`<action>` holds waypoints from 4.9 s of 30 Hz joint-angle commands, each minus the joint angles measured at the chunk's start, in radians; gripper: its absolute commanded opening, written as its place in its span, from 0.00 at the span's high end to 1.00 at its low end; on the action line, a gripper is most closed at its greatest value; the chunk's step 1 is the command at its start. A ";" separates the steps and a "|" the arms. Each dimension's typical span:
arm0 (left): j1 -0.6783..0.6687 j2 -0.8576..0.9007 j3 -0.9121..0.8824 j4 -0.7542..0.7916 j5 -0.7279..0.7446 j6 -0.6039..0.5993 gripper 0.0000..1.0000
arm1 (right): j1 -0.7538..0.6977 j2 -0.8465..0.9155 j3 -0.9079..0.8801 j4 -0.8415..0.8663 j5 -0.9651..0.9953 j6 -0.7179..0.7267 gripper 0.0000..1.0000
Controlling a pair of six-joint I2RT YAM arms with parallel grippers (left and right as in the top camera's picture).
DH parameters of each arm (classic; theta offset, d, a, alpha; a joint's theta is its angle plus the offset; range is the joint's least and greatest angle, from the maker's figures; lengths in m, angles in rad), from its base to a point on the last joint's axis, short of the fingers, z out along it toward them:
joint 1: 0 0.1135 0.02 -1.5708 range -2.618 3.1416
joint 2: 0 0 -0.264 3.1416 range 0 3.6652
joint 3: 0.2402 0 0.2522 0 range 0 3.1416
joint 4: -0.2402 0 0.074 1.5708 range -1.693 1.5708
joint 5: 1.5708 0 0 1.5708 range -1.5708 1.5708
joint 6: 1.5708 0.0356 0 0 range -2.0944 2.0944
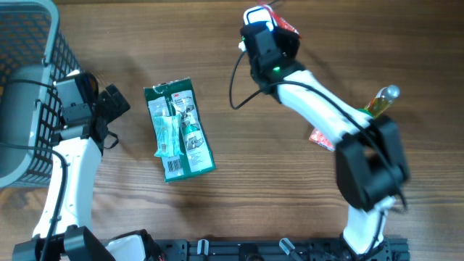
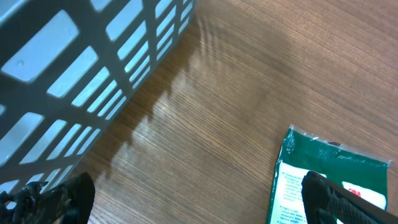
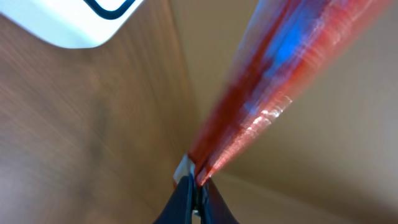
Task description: Scan the item barcode
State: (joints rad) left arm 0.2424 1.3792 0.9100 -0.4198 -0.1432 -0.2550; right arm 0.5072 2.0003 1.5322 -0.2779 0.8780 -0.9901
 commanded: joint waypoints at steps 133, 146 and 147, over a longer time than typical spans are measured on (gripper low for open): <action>0.003 -0.010 0.010 0.003 0.005 0.013 0.00 | 0.060 -0.249 -0.261 -0.345 -0.982 1.764 0.34; 0.002 -0.010 0.010 0.003 0.005 0.013 0.00 | 0.055 -0.222 -0.682 0.259 -1.451 1.669 0.96; 0.002 -0.010 0.010 0.003 0.005 0.012 0.00 | 0.054 -0.222 -0.704 0.308 -1.452 1.675 0.96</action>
State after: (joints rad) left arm 0.2424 1.3788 0.9100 -0.4187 -0.1429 -0.2550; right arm 0.5575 1.7657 0.8986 -0.0971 -0.5247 0.6567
